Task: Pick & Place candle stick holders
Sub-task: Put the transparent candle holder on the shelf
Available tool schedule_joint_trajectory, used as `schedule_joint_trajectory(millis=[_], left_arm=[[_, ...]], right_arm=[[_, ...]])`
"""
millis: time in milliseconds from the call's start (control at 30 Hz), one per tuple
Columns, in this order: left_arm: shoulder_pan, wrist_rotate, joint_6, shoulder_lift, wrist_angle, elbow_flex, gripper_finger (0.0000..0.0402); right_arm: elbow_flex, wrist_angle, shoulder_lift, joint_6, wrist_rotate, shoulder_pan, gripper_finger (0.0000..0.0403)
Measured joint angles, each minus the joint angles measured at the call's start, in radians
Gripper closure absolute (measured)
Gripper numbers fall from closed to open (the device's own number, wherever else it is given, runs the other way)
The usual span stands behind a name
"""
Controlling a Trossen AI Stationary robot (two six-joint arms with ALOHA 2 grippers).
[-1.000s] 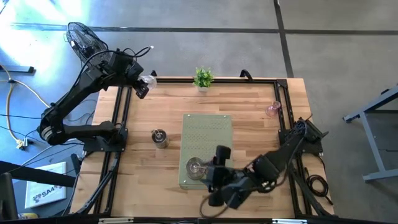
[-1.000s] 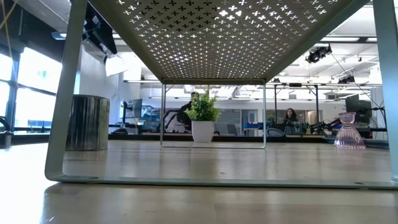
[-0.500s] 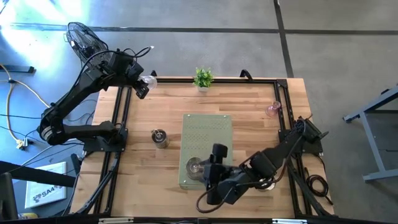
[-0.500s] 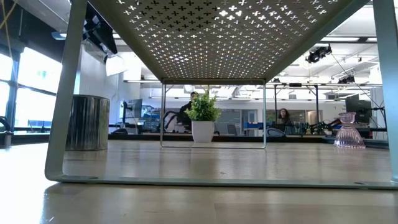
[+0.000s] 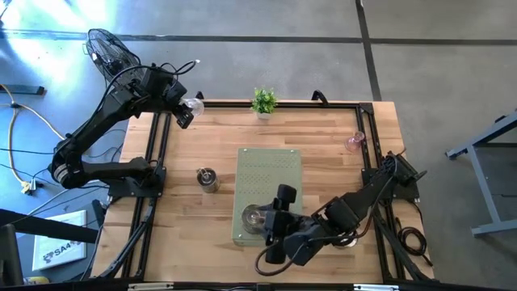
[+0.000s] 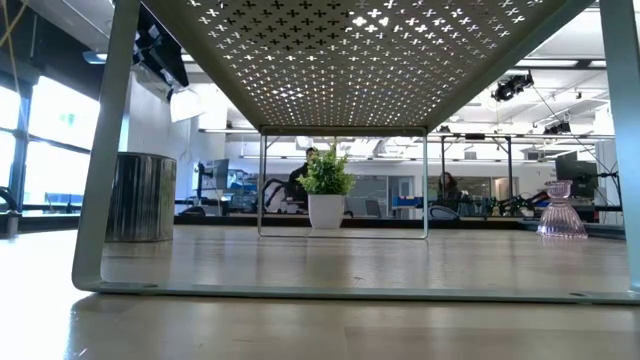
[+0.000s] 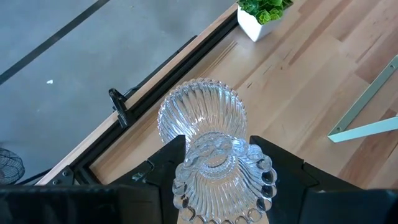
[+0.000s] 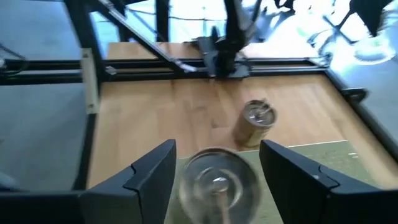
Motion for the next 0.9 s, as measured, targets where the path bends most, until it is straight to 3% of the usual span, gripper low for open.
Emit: schedule_joint_trajectory(millis=[433,900], left_arm=[[0.0,0.0,0.0,0.0,-0.001,0.0,0.0241],[0.0,0.029,-0.002,-0.003,-0.009,0.0,0.0241]], right_arm=[[0.0,-0.029,0.0,-0.084,0.168,0.049,0.0156],[0.0,-0.169,0.0,-0.017,0.216,0.036,0.0145]])
